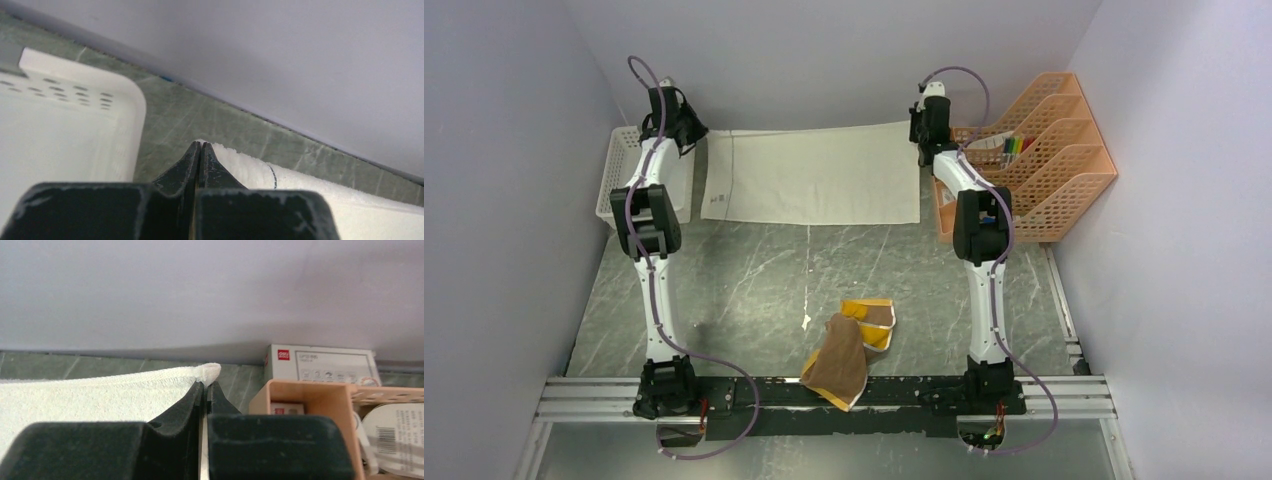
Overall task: Roll the towels
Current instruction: Flatten out the towel at the center of the board, then fold the towel at the corner of the board.
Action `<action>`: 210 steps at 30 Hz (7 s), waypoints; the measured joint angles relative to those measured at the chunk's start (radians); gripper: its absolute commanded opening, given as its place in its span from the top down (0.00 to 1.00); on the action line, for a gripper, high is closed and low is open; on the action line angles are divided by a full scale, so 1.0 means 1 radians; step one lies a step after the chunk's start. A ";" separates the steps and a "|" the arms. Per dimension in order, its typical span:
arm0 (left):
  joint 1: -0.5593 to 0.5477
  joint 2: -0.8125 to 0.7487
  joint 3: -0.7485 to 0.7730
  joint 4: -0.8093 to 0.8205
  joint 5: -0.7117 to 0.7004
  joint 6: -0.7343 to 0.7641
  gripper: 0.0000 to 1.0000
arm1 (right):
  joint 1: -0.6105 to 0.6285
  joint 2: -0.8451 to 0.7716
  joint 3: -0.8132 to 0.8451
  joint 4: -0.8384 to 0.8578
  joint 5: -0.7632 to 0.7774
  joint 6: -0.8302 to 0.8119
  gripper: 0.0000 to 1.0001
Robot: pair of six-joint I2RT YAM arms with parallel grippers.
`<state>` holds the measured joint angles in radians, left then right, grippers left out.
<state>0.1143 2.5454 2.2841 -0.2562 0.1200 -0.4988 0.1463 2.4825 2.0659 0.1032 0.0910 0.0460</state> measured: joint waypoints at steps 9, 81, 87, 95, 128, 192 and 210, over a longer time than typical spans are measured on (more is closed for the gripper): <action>-0.021 -0.052 -0.009 0.061 0.016 0.016 0.93 | -0.010 -0.055 -0.050 0.012 0.010 -0.006 1.00; -0.108 -0.058 -0.081 0.145 -0.217 0.167 0.93 | -0.003 0.023 0.021 0.057 -0.034 0.003 1.00; -0.103 -0.034 -0.087 0.183 -0.226 0.197 0.93 | -0.003 0.024 -0.023 0.145 -0.018 -0.040 1.00; -0.081 -0.056 -0.168 0.278 -0.202 0.199 0.93 | -0.002 0.023 -0.188 0.368 -0.007 -0.133 1.00; -0.069 -0.060 -0.154 0.446 -0.133 0.192 0.93 | -0.001 0.052 -0.147 0.594 -0.042 -0.279 1.00; -0.052 -0.327 -0.837 0.542 -0.190 0.158 0.93 | 0.024 -0.340 -0.819 0.381 -0.127 -0.193 0.96; -0.048 -0.377 -0.881 0.536 -0.188 0.132 0.93 | 0.024 -0.408 -0.867 0.355 -0.129 -0.184 0.95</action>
<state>0.0666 2.1681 1.4033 0.2802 -0.0677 -0.3672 0.1707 2.0747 1.1992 0.4580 -0.0383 -0.1383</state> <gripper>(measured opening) 0.075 0.044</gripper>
